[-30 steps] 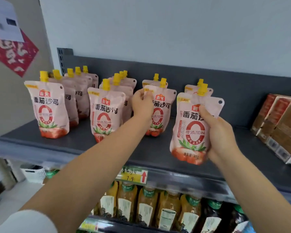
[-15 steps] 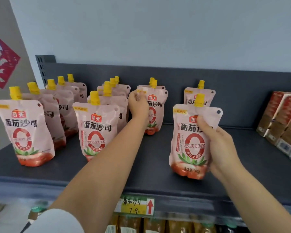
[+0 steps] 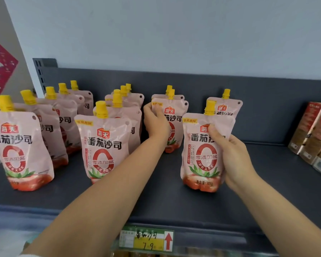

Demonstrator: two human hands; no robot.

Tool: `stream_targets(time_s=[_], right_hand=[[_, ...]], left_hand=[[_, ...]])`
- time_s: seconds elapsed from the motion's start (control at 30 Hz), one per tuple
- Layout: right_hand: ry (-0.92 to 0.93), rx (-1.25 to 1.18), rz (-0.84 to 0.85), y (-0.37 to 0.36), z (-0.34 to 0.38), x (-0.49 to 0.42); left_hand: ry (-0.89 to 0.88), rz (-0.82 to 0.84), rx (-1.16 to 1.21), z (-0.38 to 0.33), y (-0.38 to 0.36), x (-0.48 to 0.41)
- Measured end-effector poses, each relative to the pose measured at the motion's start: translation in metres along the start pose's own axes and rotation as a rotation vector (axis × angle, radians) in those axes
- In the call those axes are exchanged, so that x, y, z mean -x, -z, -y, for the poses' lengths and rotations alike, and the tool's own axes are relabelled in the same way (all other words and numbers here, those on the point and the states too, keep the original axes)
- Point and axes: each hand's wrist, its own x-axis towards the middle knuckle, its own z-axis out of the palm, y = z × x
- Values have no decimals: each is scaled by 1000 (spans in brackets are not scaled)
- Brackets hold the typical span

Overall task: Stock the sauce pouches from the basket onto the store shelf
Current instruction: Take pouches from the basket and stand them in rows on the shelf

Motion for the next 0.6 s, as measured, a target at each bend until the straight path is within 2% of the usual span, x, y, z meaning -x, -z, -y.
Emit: stream_targets(time_s=[0.07, 0.17, 0.27, 0.37, 0.43, 0.5, 0.6], right_hand=[[16, 11, 5, -3, -1, -5], [36, 11, 8, -9, -3, -15], [48, 5, 33, -17, -5, -25], [81, 13, 47, -27, -11, -34], [104, 12, 70, -34, -14, -40], [106, 7, 90, -41, -17, -44], [120, 39, 125, -49, -23, -52]], left_hand=[[-17, 11, -101, -3, 4, 4], [-134, 86, -290, -9, 13, 15], [-316, 226, -290, -18, 29, 34], [-582, 306, -429, -23, 54, 52], [-741, 428, -595, -24, 66, 59], [-799, 553, -803, -20, 72, 61], [-836, 561, -1058, -8, 72, 55]])
